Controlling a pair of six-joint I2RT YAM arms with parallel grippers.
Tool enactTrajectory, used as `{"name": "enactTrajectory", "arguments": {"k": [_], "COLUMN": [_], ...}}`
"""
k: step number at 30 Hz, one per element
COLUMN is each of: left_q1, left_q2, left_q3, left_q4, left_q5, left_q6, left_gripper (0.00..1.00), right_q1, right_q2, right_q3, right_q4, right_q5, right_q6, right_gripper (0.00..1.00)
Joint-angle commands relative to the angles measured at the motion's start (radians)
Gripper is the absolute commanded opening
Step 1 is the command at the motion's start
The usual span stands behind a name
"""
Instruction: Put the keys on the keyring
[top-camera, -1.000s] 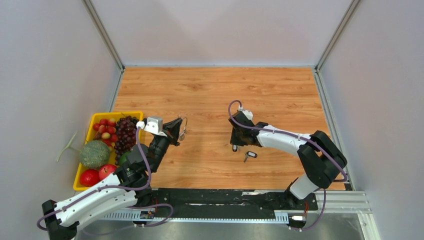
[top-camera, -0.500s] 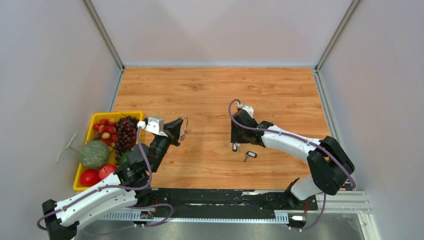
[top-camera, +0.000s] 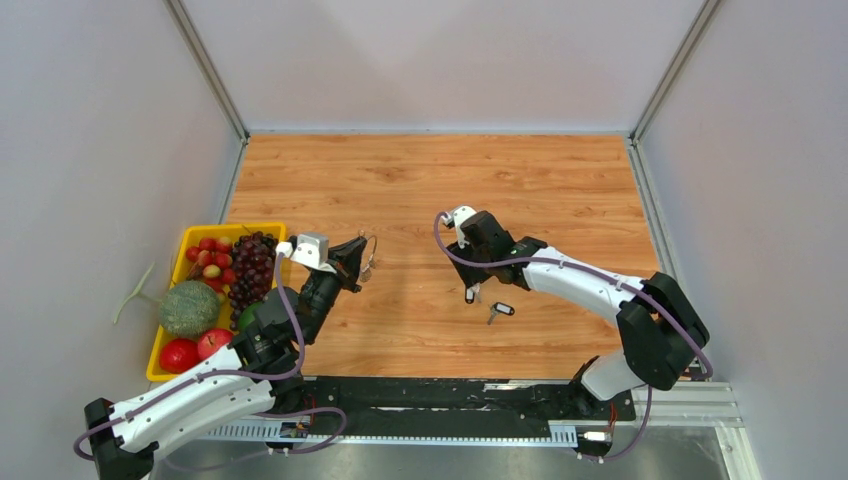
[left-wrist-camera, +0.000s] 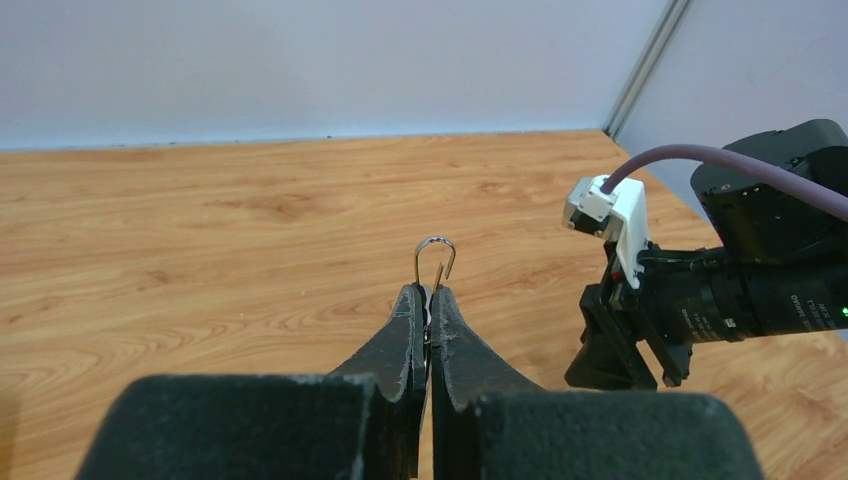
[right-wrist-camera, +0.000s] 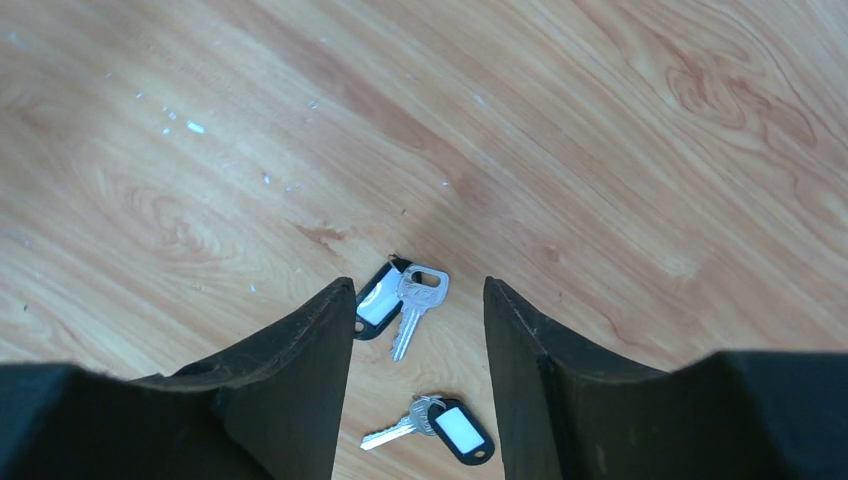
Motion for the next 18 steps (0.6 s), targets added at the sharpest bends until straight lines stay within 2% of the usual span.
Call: {"name": "enactTrajectory", "arguments": {"k": [1, 5, 8, 18], "left_q1": [0.004, 0.004, 0.003, 0.004], "left_q2": [-0.005, -0.012, -0.01, -0.014], "left_q3": [0.002, -0.002, -0.002, -0.004], "left_q4": [0.027, 0.028, 0.03, 0.031], "left_q5": [-0.006, -0.011, -0.012, -0.014], "left_q6": [-0.004, -0.004, -0.005, -0.005], "left_gripper": [0.0, 0.0, 0.0, 0.0], "right_q1": [-0.016, -0.022, -0.022, -0.021], "right_q2": [-0.016, 0.026, 0.057, 0.086], "right_q3": [0.011, -0.005, -0.007, -0.013], "right_q4": [0.058, 0.067, 0.068, 0.064], "right_q5": [-0.139, -0.085, -0.165, -0.207], "right_q6": [-0.178, -0.242, -0.274, -0.311], "right_gripper": [0.53, 0.52, 0.48, 0.46]}}
